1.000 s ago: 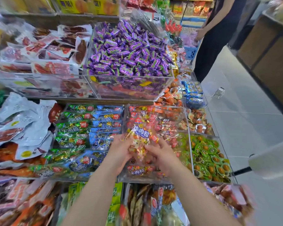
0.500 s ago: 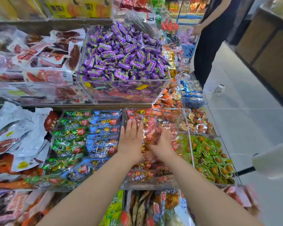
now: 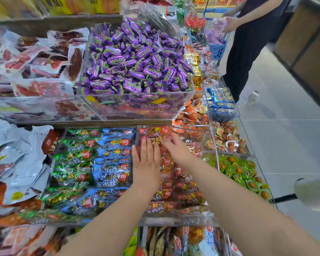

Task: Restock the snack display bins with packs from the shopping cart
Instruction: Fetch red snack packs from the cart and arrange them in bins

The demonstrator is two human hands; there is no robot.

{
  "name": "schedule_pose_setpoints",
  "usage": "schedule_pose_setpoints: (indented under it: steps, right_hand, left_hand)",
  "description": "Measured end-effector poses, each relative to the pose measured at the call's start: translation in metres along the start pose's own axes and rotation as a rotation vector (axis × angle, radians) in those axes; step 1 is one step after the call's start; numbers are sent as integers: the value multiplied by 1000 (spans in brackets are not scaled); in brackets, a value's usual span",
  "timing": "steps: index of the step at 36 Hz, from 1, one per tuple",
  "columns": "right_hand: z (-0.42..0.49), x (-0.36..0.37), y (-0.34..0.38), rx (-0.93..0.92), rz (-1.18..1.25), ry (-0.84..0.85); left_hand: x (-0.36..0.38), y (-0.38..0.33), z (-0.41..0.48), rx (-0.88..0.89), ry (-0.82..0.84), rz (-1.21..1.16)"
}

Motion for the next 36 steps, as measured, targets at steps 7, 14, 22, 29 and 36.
schedule_pose_setpoints:
  steps: [7,14,22,29,36]
  right_hand:
    - [-7,-9,-3,117,96,-9]
    - [-57,-29,-26,152,164,-236]
    - [-142,-41,-53,176,295,-330]
    - [-239,-54,-98,201,545,-567]
    - [-358,-49,-199,374,558,-802]
  left_hand:
    - [1,2,17,13,16,8]
    - [-14,3,7,25,127,-60]
    - [-15,-3,-38,84,19,-178]
    - [-22,-61,-115,335,62,-1018]
    - [36,-144,-210,404,520,-1247]
Point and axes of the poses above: each hand's wrist, its own z-axis towards the middle knuckle, its own x-axis out of the palm, y = z × x, the point moved 4 cm from there along z, towards the middle knuckle, and after that the axes turned 4 degrees about y, right-handed, at the moved point
